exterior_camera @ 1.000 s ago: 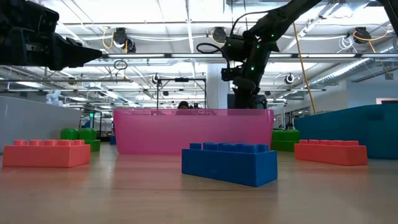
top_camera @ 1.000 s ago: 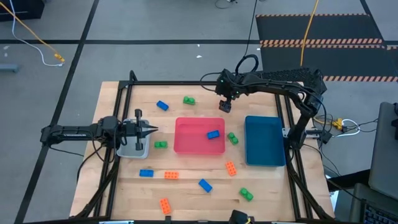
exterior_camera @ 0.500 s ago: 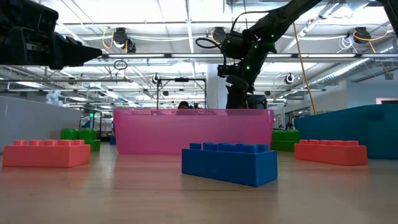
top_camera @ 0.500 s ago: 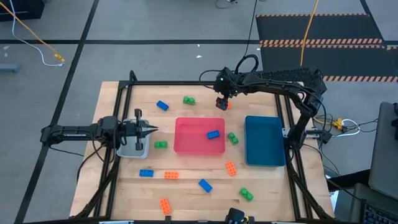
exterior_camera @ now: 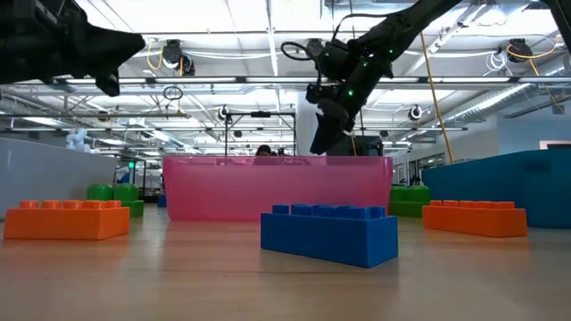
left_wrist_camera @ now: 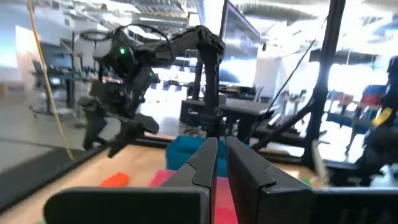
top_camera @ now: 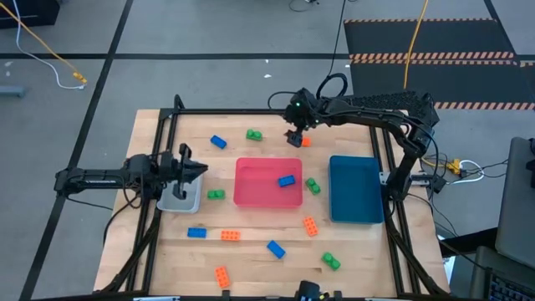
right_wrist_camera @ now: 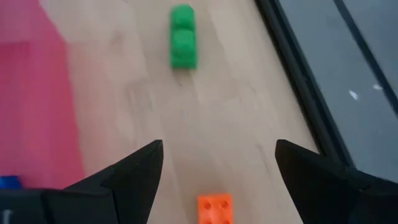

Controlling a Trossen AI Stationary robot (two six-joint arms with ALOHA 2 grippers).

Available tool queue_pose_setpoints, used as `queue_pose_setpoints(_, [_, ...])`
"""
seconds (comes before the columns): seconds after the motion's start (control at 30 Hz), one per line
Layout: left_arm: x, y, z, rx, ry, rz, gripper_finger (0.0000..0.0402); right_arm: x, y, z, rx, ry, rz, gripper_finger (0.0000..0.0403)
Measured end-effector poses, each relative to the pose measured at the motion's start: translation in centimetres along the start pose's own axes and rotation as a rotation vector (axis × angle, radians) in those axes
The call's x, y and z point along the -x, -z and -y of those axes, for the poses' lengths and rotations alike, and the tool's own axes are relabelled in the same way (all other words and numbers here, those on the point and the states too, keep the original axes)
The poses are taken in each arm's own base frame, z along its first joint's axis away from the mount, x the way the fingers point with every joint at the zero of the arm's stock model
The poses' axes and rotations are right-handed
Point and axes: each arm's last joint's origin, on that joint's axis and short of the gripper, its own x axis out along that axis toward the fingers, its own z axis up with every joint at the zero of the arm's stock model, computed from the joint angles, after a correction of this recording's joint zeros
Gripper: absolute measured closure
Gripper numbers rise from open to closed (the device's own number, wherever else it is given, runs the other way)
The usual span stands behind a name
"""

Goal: Sort & place blocks by color
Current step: Put the green game piece into the blue bin

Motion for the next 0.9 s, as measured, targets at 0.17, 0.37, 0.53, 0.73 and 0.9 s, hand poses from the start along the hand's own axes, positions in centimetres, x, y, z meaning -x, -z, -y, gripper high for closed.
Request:
queue_pose_setpoints(0.17, [0.0,-0.6,-0.1,0.071,-0.036,0.065,0.0364,0.0,-0.4,-0.1,0.009,-0.058,0.053,0.0101])
queue_pose_setpoints(0.37, [-0.1,-0.5,-0.6,0.135,-0.215,0.078,0.0362,0.2,-0.5,-0.1,0.017,-0.055,0.059,0.0101])
queue_pose_setpoints(0.53, [-1.5,-1.2,-0.6,0.138,-0.292,-0.101,0.0317,2.0,-1.2,-0.1,0.035,-0.037,0.128,0.0101])
queue_pose_setpoints(0.73, [-5.1,-3.1,-0.5,0.093,-0.361,-0.446,0.0216,4.7,-1.8,-0.3,0.031,-0.008,0.249,0.0101])
queue_pose_setpoints(0.9, [-8.1,-2.1,-0.5,0.092,-0.391,-0.854,0.0149,6.6,-0.7,-0.8,0.030,0.019,0.369,0.0101])
